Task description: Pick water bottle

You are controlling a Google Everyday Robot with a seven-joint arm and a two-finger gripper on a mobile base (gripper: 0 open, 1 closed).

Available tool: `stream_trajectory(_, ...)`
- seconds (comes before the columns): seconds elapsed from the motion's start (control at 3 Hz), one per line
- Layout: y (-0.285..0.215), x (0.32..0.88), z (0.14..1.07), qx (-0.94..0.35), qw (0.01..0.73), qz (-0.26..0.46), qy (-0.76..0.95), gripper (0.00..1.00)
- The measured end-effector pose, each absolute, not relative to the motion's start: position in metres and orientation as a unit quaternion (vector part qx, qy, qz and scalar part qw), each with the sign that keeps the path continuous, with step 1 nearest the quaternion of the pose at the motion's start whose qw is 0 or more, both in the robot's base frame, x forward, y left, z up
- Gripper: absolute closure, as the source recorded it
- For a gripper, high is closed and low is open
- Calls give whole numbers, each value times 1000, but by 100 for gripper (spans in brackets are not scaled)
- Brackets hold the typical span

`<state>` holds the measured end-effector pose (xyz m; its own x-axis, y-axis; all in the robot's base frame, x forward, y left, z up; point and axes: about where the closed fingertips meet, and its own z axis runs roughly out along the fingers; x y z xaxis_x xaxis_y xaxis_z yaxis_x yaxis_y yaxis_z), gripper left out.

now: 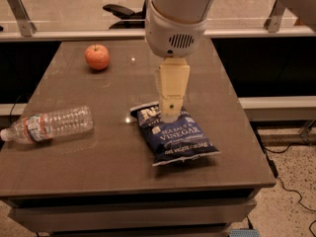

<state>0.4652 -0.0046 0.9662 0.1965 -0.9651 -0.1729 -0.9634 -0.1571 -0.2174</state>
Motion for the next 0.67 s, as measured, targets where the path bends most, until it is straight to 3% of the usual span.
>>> stream_trajectory(0.67,9,466,967,-765,144,-5,628,0)
